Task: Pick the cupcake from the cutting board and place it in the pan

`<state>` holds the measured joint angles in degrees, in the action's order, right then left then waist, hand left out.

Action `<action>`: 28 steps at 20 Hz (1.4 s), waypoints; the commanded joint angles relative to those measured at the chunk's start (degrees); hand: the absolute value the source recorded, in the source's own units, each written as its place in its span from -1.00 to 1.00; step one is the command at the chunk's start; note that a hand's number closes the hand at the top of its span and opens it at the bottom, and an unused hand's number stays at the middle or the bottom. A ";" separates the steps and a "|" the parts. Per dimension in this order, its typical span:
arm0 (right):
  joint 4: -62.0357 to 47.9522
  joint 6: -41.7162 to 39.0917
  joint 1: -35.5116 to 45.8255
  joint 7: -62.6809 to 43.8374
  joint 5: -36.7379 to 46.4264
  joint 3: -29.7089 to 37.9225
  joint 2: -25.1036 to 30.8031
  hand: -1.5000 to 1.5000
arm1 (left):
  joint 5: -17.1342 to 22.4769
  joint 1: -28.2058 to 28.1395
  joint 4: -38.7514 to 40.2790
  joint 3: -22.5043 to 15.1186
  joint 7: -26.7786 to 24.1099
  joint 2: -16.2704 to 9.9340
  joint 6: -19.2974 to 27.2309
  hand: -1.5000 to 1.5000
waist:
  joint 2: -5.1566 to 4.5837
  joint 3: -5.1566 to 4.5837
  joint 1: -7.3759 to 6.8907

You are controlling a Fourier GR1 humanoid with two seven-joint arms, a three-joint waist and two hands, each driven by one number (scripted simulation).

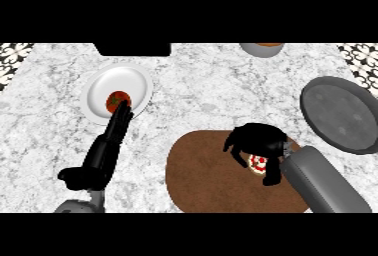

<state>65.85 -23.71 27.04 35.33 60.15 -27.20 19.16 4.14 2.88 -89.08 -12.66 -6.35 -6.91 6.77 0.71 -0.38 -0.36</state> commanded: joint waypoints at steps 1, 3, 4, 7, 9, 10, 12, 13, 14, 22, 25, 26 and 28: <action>-0.02 2.90 -3.95 2.63 2.26 0.39 0.50 1.00 | 1.97 -1.24 0.84 2.90 -2.18 -1.37 -3.41 0.00 | -0.70 0.37 0.24; -4.74 5.35 -1.43 4.59 2.17 3.53 -0.26 1.00 | -0.90 0.45 -0.81 0.15 0.77 1.84 -0.16 0.00 | -0.76 0.39 0.09; -3.96 6.29 -0.70 4.01 1.45 4.51 -2.19 1.00 | -0.59 -1.50 1.15 1.01 -2.14 0.93 -1.33 0.00 | -0.76 0.38 0.05; -1.06 6.67 -0.48 5.16 -2.37 9.76 -0.51 1.00 | -0.55 -1.43 -2.55 0.76 1.56 0.19 -1.25 0.00 | -0.70 0.40 0.04; 3.10 9.10 -6.43 -6.44 -2.00 12.43 -3.03 1.00 | -0.24 -0.77 -3.30 1.64 2.58 -0.21 -0.61 0.00 | -0.41 0.40 1.09; 7.72 7.70 -9.66 -11.01 -2.50 13.37 -3.05 1.00 | -0.80 -2.44 -2.52 1.45 0.76 0.10 -0.06 0.00 | 0.12 0.32 2.67; 10.43 10.71 -13.87 -17.33 -2.37 16.77 -3.57 1.00 | -0.22 -4.22 -1.51 2.82 -0.58 -0.54 -0.12 0.00 | 0.55 0.24 4.40; 10.30 11.29 -15.81 -18.90 -2.82 20.13 -0.93 1.00 | 0.01 -3.76 -2.51 3.36 0.16 -0.61 0.31 0.00 | 0.71 0.26 5.44; 14.28 13.68 -18.78 -21.27 -2.62 19.46 -3.76 1.00 | 0.40 -2.98 -3.06 3.77 1.92 -0.38 0.82 0.00 | 0.69 0.29 5.26; 46.57 17.97 -32.45 -30.34 -6.23 22.95 -8.76 1.00 | -0.23 -5.16 -2.53 2.54 -1.22 -0.09 -0.38 0.00 | 0.41 0.24 4.32; 53.48 13.78 -32.89 -34.43 -11.33 28.95 -7.95 1.00 | -1.02 -5.71 -2.79 0.45 -0.99 1.18 -0.63 0.00 | -0.31 0.33 1.83; 55.16 12.12 -34.45 -35.26 -14.29 31.13 -8.00 1.00 | -0.18 -3.65 -2.52 2.21 -0.57 -0.69 -2.18 0.00 | -0.39 0.34 1.80; 55.89 10.58 -33.96 -39.36 -16.23 33.59 -9.20 1.00 | 0.66 -1.18 0.56 4.21 -1.05 -0.95 -2.84 0.00 | -0.59 0.33 1.45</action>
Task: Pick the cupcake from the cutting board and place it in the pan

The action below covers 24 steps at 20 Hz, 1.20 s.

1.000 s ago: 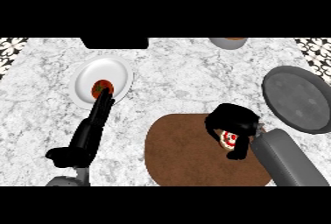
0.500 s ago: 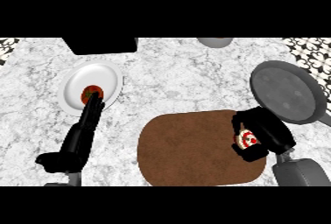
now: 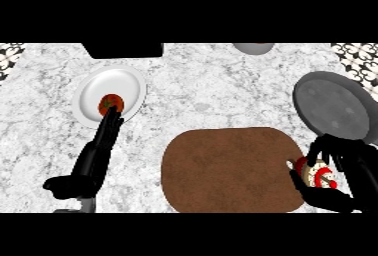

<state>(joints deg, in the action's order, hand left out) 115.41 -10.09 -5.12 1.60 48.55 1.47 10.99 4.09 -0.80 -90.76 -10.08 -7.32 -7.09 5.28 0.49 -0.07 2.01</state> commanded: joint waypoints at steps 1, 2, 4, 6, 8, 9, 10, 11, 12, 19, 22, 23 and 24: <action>7.43 -2.85 0.06 -8.61 -4.37 3.54 -3.42 1.00 | -0.07 -0.65 -2.66 -0.54 1.42 -0.83 -1.31 0.00 | -0.32 0.05 -1.62; 6.78 -1.40 -1.09 -9.03 -3.86 2.63 -5.17 1.00 | -0.50 1.79 -0.15 -0.27 1.92 0.82 0.02 0.00 | -0.41 0.06 -1.55; 2.53 -2.15 1.86 -7.53 -8.91 9.10 -2.81 1.00 | -3.11 0.46 -3.11 -3.55 2.53 2.51 1.47 0.00 | -0.43 0.09 -1.93; -4.89 1.19 5.52 -5.68 -10.06 12.04 -3.06 1.00 | -2.35 0.33 -2.21 -3.17 1.89 2.80 0.72 0.00 | -0.52 0.10 -2.16; -9.10 1.05 7.43 -2.73 -13.76 17.75 0.46 1.00 | -0.50 5.29 4.17 0.99 0.68 1.73 -1.06 0.00 | -0.62 0.09 -1.83; -14.85 4.91 10.09 -0.48 -10.59 17.24 0.56 1.00 | 0.04 1.23 3.77 0.44 -3.34 1.34 -2.69 0.00 | -0.65 0.09 -2.30; -15.76 4.51 9.71 1.46 -13.05 20.49 2.67 1.00 | -1.93 1.30 -3.09 -1.42 3.09 1.38 -0.35 0.00 | -0.52 0.12 -2.30; -20.26 7.50 12.16 3.86 -10.79 19.65 2.91 1.00 | 0.20 3.52 0.39 1.04 2.09 0.98 -2.10 0.00 | -0.61 0.11 -2.33; -24.08 9.91 10.72 9.19 -12.12 22.56 4.06 1.00 | -1.01 2.44 0.39 -0.48 1.80 1.94 -1.10 0.00 | -0.66 0.14 -2.34; -46.48 24.15 25.79 15.79 -7.55 27.22 9.82 1.00 | -1.20 3.40 -1.55 -0.97 3.70 2.03 -1.67 0.00 | -0.86 0.18 -3.27; -57.23 25.81 30.61 22.30 -13.63 32.25 13.02 1.00 | -2.23 0.95 -0.17 -1.69 0.44 3.21 -0.88 0.00 | -0.98 0.22 -3.56; -62.97 26.69 31.83 26.20 -13.74 32.68 14.32 1.00 | -1.43 4.20 3.98 -0.26 -1.32 3.07 -2.10 0.00 | -1.31 0.25 -3.63; -67.38 26.95 34.63 26.53 -13.94 33.23 15.90 1.00 | -1.35 3.79 -0.74 -0.42 3.49 1.84 -2.01 0.00 | -1.09 0.25 -3.87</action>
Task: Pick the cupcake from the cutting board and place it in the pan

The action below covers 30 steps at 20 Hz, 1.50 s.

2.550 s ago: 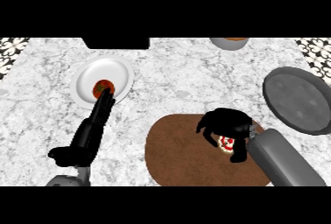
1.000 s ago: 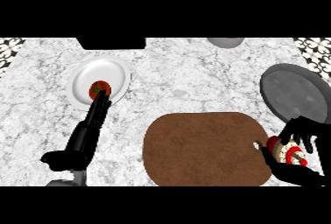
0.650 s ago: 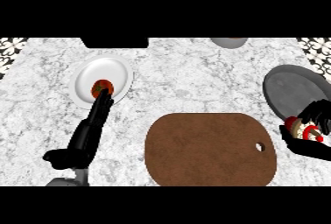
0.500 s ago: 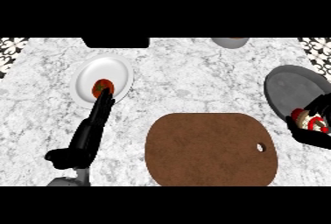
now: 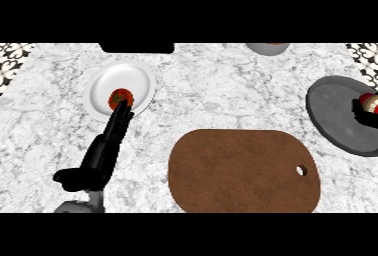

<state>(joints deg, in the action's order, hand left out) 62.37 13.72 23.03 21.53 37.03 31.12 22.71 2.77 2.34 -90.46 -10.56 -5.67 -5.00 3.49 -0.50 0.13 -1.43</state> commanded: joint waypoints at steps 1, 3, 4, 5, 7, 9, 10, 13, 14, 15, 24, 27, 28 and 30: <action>-16.94 6.42 8.60 7.60 -1.39 2.87 2.87 1.00 | 1.77 2.51 -1.06 2.55 2.01 -1.97 -1.89 0.00 | -0.13 0.03 -0.54; -24.70 5.09 12.68 10.33 -2.60 4.40 7.39 1.00 | -1.57 1.83 1.42 -0.48 0.43 1.25 0.98 0.00 | -0.22 0.04 -0.53; -27.42 4.73 13.82 11.74 -2.88 4.92 9.02 1.00 | -0.09 4.45 4.03 0.88 -0.15 1.16 -0.40 0.00 | -0.36 0.04 -0.45; -30.50 7.17 15.82 12.08 -2.04 4.77 8.92 1.00 | -2.40 1.74 -0.14 -1.62 1.39 2.21 1.92 0.00 | -0.27 0.07 -0.94; -35.46 8.58 17.93 13.90 -1.70 4.90 10.23 1.00 | -2.31 1.26 1.32 -2.40 0.10 2.74 0.93 0.00 | -0.35 0.06 -0.96; -37.31 0.78 14.60 1.44 4.20 0.02 10.98 -1.00 | 0.28 2.31 -0.16 -0.03 1.09 -0.26 -1.93 0.00 | -1.01 0.02 -2.70; -38.55 0.52 14.36 2.18 7.18 -2.96 10.50 -1.00 | -1.36 2.80 1.09 -1.20 -0.46 1.21 -0.54 0.00 | -1.49 0.04 -3.33; -43.21 -8.57 17.95 1.62 8.00 -5.02 12.32 -1.00 | -0.88 2.89 -0.30 -1.43 1.92 1.55 -0.39 0.00 | -0.95 0.10 -2.85; -44.61 -9.30 18.93 2.56 6.64 -4.27 9.88 -1.00 | -2.01 2.56 0.95 -2.50 0.94 2.62 0.44 0.00 | -1.17 0.17 -3.06; -45.84 -10.93 19.72 2.75 6.25 -3.99 9.89 -1.00 | 0.08 3.59 -0.66 0.20 1.67 -0.19 -1.76 0.00 | -1.19 0.20 -3.48; -47.84 -11.78 22.43 15.29 -4.02 6.14 11.98 -1.00 | 0.15 1.03 -1.48 0.34 0.87 -0.28 -1.85 0.00 | -0.65 0.23 -1.83; -49.49 -14.46 21.93 16.25 -7.35 9.13 13.11 -1.00 | 0.01 0.16 -1.74 0.35 1.28 0.23 -1.16 0.00 | -0.43 0.15 -1.16; -50.36 -16.74 21.08 17.25 -8.20 9.99 14.65 -1.00 | -0.04 0.14 -1.60 0.53 0.39 -0.35 -1.76 0.00 | -0.61 0.19 -1.29; -51.35 -21.25 21.46 16.75 -9.71 11.16 17.13 -1.00 | -1.51 1.86 0.17 -0.12 0.68 1.24 -0.04 0.00 | -0.60 0.17 -0.72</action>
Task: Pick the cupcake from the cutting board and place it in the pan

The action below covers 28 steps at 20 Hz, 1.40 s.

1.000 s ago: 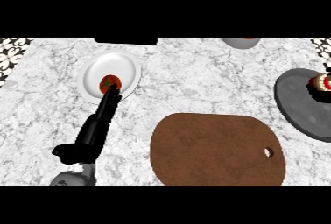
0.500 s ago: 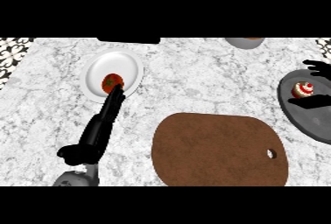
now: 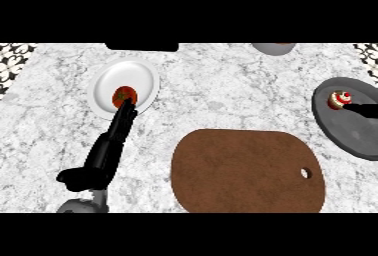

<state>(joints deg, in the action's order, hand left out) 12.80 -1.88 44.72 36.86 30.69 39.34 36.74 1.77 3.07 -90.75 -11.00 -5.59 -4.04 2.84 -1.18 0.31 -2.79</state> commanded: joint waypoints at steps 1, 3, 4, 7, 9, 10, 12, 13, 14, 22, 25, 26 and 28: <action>-2.41 -6.61 -1.07 2.52 -3.71 2.95 1.88 -1.00 | -0.35 2.55 1.81 1.27 -0.01 -0.21 0.17 0.00 | 0.09 -0.04 0.80; -3.39 -14.87 -2.17 1.60 -4.88 3.82 7.36 -1.00 | 1.67 2.51 3.65 2.85 -1.44 -0.84 -1.59 0.00 | 0.13 -0.08 1.34; -3.79 -16.14 -3.80 3.87 -5.93 4.73 6.97 -1.00 | 0.64 1.02 -0.54 1.32 0.75 -0.22 -0.13 0.00 | 0.23 0.01 0.82; -4.91 -26.64 -7.89 7.00 -7.35 5.35 9.91 -1.00 | -0.21 -2.47 -2.13 -0.08 0.54 0.30 0.54 0.00 | 0.57 0.01 1.46; -4.35 -30.80 -8.86 8.61 -6.34 4.04 11.73 -1.00 | 1.13 0.29 0.53 2.29 0.25 -1.27 -1.21 0.00 | 0.21 0.04 1.22; -3.54 -32.32 -9.64 9.62 -5.82 3.22 12.59 -1.00 | -0.68 -0.94 -2.19 0.02 1.50 0.61 1.08 0.00 | 0.45 0.03 1.18; -3.48 -33.74 -12.58 12.23 -6.26 3.30 12.13 -1.00 | -0.78 -4.28 -1.24 -0.76 -1.32 0.77 0.46 0.00 | 0.39 0.07 1.15; -2.74 -34.63 -13.75 14.19 -6.94 3.37 11.24 -1.00 | -1.26 -3.72 -2.97 -0.38 -0.28 -0.32 0.43 0.00 | 0.75 -0.02 1.74; -2.43 -35.80 -13.25 13.98 -6.47 2.70 11.68 -1.00 | -0.17 -0.30 0.36 1.20 1.33 0.22 0.51 0.00 | 0.40 0.05 1.77; 1.09 -34.84 -17.46 18.35 -6.86 0.23 11.33 -1.00 | -0.16 1.51 2.40 2.46 0.59 -0.03 0.16 0.00 | 0.58 -0.02 2.20; 1.40 -33.90 -19.66 20.19 -7.02 -0.60 10.76 -1.00 | -0.22 -1.50 1.76 1.81 -2.58 0.63 0.14 0.00 | 0.60 0.01 1.89; 1.21 -34.66 -19.85 19.65 -7.42 -0.53 11.82 -1.00 | 0.50 -0.53 -0.64 2.32 1.10 0.27 0.35 0.00 | 0.71 0.02 1.82; 1.49 -32.85 -20.39 20.09 -7.28 -1.56 9.50 -1.00 | -0.15 -1.23 1.67 2.04 -1.12 -0.13 -0.46 0.00 | 0.68 -0.02 1.92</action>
<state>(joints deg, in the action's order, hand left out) 14.53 -26.88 26.43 47.49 23.52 38.76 47.66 1.70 1.67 -90.33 -9.31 -6.15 -4.03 2.67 -0.51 0.30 -0.96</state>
